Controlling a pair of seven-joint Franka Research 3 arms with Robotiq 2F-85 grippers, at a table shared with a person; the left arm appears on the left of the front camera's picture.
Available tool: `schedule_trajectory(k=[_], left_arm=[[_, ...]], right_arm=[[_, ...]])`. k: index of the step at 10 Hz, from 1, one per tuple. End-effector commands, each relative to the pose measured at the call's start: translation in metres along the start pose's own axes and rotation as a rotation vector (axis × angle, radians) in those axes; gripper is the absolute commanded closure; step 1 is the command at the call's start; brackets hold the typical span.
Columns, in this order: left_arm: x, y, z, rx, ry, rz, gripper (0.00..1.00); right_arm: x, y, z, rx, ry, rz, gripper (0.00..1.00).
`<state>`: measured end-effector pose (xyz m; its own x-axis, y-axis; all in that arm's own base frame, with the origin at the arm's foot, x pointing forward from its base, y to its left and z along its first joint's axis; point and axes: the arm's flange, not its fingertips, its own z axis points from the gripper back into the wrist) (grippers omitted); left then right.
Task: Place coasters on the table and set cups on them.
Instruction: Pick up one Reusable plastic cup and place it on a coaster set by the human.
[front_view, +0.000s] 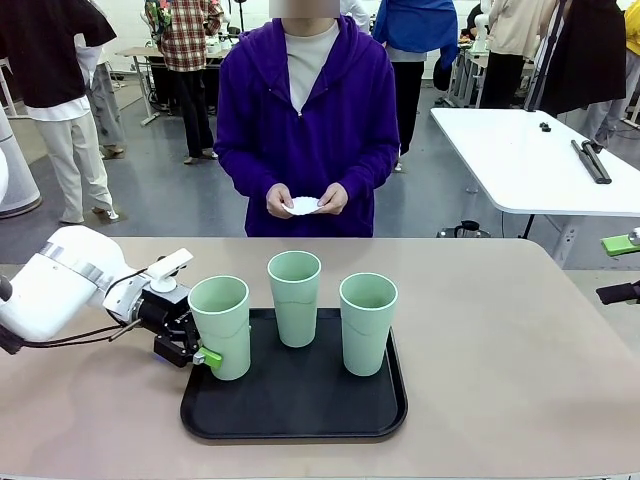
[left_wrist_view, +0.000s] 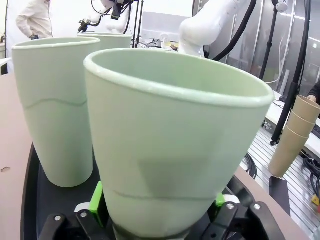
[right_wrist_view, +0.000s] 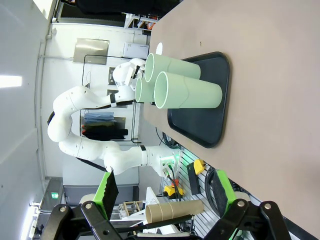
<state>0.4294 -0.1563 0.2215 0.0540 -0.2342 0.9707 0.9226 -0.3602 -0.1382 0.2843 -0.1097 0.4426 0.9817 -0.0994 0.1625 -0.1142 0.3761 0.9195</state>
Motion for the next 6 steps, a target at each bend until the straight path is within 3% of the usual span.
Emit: schedule_trajectory(k=[1,2,3,4,6], left_arm=[[0.002,-0.005,0.006,-0.003,-0.016,-0.039,0.60],[0.002,-0.006,0.007,-0.003,-0.006,-0.039,1.00],[0.003,-0.009,0.007,0.002,-0.002,-0.038,0.65],[0.016,-0.017,0.009,0.035,0.009,-0.063,1.00],[0.068,-0.035,0.022,0.198,0.013,-0.033,1.00]], right_arm=[[0.000,0.000,0.000,0.004,0.001,0.001,0.00],[0.000,0.000,0.000,0.004,0.001,0.001,0.00],[0.000,0.000,0.000,0.004,0.001,0.001,0.00],[0.000,0.000,0.000,0.004,0.001,0.001,0.00],[0.000,0.000,0.000,0.004,0.001,0.001,0.00]])
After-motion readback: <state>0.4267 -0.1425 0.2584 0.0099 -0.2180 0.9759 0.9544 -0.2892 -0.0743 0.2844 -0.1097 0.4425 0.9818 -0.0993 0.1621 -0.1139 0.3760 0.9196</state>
